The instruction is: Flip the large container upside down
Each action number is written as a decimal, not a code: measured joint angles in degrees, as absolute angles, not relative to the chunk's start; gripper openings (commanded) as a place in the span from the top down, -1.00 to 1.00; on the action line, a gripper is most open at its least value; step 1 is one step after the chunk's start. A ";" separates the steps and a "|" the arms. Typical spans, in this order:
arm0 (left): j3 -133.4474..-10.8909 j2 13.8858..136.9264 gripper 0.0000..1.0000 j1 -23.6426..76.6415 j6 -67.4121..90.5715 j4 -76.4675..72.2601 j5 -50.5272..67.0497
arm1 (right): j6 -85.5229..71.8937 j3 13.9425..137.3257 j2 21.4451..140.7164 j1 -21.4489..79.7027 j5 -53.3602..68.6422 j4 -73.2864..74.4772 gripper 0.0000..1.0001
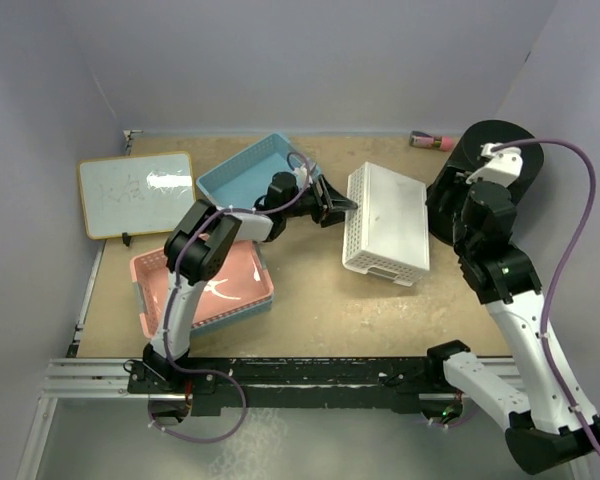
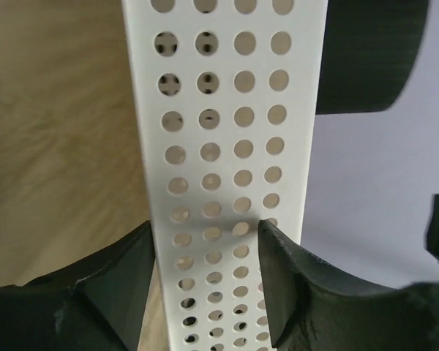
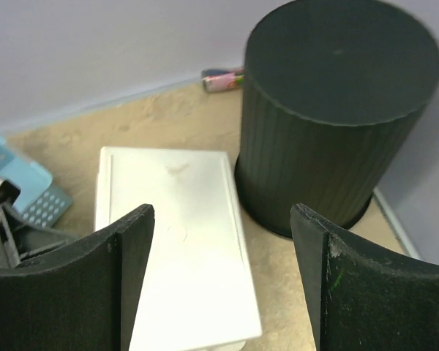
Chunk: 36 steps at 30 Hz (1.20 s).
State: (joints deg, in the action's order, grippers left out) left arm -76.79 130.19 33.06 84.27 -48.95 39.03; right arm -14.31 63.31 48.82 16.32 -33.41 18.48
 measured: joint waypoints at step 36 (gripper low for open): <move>-92.36 103.26 -0.20 32.27 21.98 24.97 -0.32 | -35.14 35.53 61.71 16.38 3.99 19.88 -0.60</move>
State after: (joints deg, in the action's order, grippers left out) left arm -92.36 103.26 32.27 21.98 24.97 -0.32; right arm -35.14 35.53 61.71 16.38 3.99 19.88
